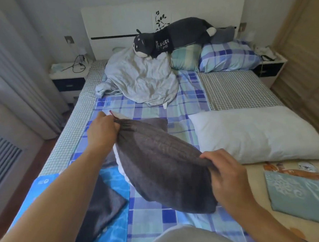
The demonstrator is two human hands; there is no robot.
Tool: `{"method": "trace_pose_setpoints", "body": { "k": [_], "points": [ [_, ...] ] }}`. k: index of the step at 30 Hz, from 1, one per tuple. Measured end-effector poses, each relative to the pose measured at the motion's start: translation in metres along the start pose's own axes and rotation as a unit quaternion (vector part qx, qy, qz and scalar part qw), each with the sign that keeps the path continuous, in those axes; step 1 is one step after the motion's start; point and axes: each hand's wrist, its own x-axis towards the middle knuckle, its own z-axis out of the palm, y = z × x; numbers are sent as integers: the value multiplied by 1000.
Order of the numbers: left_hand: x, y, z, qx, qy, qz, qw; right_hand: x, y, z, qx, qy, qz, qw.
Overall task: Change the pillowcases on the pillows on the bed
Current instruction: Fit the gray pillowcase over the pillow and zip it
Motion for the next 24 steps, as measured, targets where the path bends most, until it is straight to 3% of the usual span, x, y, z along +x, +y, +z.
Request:
{"method": "trace_pose_setpoints", "body": {
  "k": [2, 4, 6, 8, 9, 10, 13, 15, 16, 19, 23, 24],
  "points": [
    [9, 2, -11, -39, -3, -14, 999, 12, 8, -9, 1, 37, 47, 998],
    [7, 16, -26, -128, -30, -46, 990, 28, 26, -24, 21, 53, 161, 985],
    [-12, 35, -34, -233, -88, -76, 966, 44, 50, -44, 4, -12, 307, 952],
    [-42, 55, -30, -324, -166, -93, 927, 52, 61, -58, -180, -160, 360, 901],
    [-57, 65, -24, -383, -203, -106, 895, 53, 59, -59, -280, -206, 347, 871],
    [-68, 74, -19, -450, -241, -130, 850, 55, 51, -55, -318, -218, 304, 871],
    [-86, 97, -10, -643, -357, -184, 652, 56, 7, -29, -132, -243, 172, 946],
    [-93, 103, -10, -703, -400, -173, 562, 58, -17, -6, -63, -238, 132, 960],
    [-96, 104, -10, -718, -415, -154, 538, 58, -18, 3, -67, -220, 116, 966],
    [-103, 100, -13, -728, -435, -124, 516, 54, -10, 11, -42, -203, 118, 971],
    [-113, 103, -6, -631, -463, -88, 617, 32, -3, 6, -27, -235, 103, 966],
    [-117, 106, -4, -629, -456, -87, 623, 28, -2, 6, -25, -243, 106, 964]
  ]
}}
